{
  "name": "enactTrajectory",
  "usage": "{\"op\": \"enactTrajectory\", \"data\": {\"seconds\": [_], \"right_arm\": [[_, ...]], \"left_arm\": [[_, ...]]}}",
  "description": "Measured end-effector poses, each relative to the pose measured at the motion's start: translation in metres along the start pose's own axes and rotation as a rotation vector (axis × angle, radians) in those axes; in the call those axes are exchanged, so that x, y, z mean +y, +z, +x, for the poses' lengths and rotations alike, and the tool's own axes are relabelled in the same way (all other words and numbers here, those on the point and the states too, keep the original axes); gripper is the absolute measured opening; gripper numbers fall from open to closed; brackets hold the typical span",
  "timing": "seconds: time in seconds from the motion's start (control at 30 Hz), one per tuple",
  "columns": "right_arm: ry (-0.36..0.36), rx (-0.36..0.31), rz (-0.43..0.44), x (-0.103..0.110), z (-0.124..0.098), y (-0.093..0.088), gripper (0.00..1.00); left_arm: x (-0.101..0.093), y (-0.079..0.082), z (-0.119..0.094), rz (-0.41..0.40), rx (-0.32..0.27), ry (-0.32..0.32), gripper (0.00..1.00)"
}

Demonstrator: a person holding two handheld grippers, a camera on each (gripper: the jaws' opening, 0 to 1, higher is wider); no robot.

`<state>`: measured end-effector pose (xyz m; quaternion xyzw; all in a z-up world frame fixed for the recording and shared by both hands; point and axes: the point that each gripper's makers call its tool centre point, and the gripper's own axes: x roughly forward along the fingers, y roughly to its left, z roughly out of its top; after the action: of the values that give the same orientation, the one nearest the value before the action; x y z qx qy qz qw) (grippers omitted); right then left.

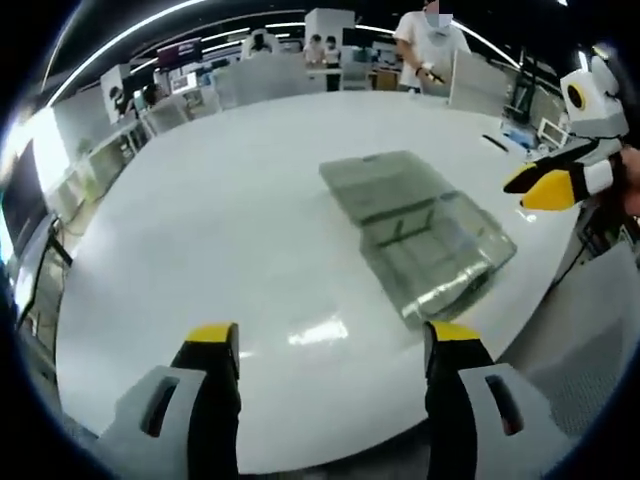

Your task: Insert the divider into the dual guide fixture by aligning both edges with the guide slots and pushing it downward to the bottom, including one-sided entry, uneven engagement, binding, and posture correction.

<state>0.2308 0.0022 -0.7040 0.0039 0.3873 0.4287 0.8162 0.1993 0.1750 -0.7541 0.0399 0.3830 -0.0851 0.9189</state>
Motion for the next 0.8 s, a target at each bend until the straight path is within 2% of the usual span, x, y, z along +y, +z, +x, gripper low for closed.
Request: {"op": "enactTrajectory", "data": {"seconds": [0.13, 0.37, 0.53, 0.67, 0.8], "right_arm": [[0.003, 0.011, -0.023, 0.005, 0.000, -0.003, 0.30], [0.016, -0.017, -0.002, 0.007, -0.004, -0.002, 0.30], [0.007, -0.023, 0.022, 0.004, -0.007, -0.005, 0.30], [0.010, -0.024, 0.029, 0.004, -0.008, -0.005, 0.30], [0.022, -0.018, 0.045, 0.001, -0.008, -0.005, 0.31]], "left_arm": [[0.002, -0.002, 0.002, -0.016, 0.005, 0.010, 0.74], [0.002, -0.003, 0.013, -0.024, 0.018, 0.025, 0.70], [0.001, 0.001, 0.020, -0.029, 0.000, 0.005, 0.64], [0.004, -0.006, 0.026, -0.027, 0.022, 0.014, 0.58], [-0.003, -0.011, 0.031, -0.043, 0.020, -0.023, 0.56]]}}
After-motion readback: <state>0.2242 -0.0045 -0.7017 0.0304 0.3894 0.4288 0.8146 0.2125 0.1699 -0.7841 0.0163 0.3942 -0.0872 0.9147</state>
